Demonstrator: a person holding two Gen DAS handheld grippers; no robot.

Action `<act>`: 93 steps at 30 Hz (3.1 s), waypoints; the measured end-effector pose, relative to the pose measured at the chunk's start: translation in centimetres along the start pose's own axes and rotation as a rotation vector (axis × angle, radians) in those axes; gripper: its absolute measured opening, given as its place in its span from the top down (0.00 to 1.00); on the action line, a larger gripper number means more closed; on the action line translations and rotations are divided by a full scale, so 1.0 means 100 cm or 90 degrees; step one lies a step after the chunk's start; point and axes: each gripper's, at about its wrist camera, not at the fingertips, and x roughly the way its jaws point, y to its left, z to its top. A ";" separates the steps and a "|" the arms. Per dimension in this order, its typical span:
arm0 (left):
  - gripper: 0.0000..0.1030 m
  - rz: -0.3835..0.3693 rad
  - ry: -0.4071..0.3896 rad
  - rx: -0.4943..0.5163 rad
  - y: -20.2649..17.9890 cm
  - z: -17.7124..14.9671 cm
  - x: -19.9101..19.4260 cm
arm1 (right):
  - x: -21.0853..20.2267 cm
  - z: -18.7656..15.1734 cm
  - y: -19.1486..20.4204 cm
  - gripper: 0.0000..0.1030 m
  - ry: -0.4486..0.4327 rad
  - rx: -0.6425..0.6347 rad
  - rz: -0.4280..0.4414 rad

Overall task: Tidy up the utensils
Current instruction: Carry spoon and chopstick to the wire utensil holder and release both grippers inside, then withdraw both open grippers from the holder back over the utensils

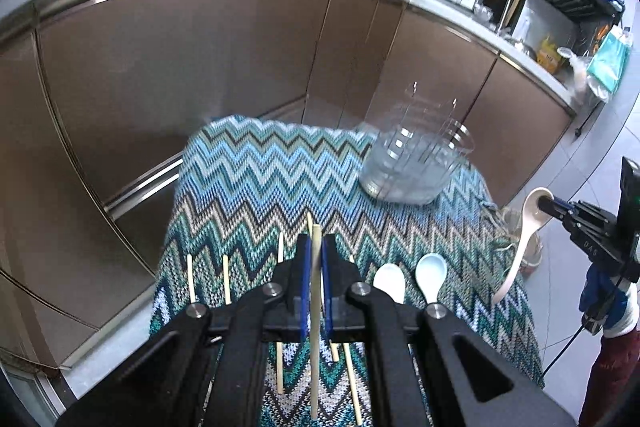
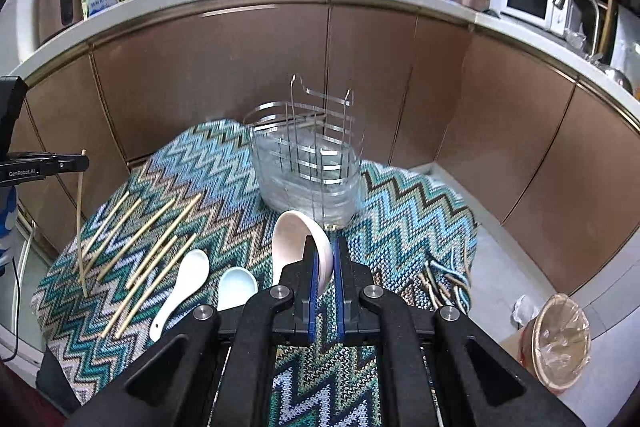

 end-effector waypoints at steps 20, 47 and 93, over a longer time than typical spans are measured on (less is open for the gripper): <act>0.95 -0.073 -0.339 -0.075 -0.083 0.169 -0.006 | 0.010 0.112 0.004 0.93 -0.216 0.038 -0.183; 0.70 -0.001 -0.337 -0.025 -0.094 0.120 0.126 | 0.084 0.065 0.015 0.58 -0.291 0.044 -0.245; 0.63 -0.013 -0.035 -0.055 0.037 -0.044 -0.121 | -0.123 -0.029 0.071 0.68 -0.201 0.068 -0.031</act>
